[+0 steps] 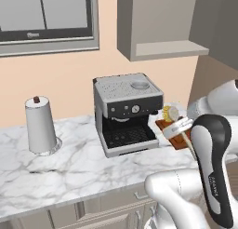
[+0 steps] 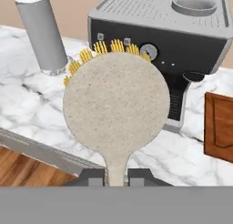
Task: Grab the spray bottle from the cabinet, then place it next to the cutting board for sanitizing. Then grab the dish brush from the countertop next to the sink and place it next to the cutting board.
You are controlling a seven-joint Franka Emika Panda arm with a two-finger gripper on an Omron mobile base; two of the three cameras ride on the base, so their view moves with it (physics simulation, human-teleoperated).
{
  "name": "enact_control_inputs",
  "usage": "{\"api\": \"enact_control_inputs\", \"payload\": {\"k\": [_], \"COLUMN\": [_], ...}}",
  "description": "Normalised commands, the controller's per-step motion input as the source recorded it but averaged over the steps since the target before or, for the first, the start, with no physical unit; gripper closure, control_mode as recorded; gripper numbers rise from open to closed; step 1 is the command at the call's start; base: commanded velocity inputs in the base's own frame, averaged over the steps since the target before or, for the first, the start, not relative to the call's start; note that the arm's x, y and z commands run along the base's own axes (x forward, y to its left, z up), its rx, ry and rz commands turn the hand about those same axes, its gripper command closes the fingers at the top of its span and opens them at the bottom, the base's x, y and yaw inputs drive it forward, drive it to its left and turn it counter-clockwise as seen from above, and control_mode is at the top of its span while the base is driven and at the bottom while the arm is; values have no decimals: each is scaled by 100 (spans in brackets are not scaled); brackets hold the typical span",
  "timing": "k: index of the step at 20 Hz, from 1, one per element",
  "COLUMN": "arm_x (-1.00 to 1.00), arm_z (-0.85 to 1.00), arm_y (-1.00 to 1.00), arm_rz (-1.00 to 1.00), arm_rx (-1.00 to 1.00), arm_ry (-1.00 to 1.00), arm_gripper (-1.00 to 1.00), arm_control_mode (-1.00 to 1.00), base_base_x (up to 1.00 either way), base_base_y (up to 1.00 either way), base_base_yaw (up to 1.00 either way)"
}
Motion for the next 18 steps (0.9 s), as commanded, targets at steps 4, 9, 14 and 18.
{"api": "enact_control_inputs", "payload": {"k": [4,9,14,18], "arm_x": [42,10,0,8], "arm_z": [-97,-64,-46,-44], "arm_y": [0,-3,0,-1], "arm_rz": [33,38,40,46], "arm_rx": [-20,-18,-27,-36], "arm_ry": [12,2,0,0], "arm_gripper": [100,100,100,100], "arm_control_mode": [-100,-100,-100,-100], "base_base_x": [0,0,0,0], "base_base_y": [0,0,0,0], "base_base_yaw": [0,0,0,0]}}
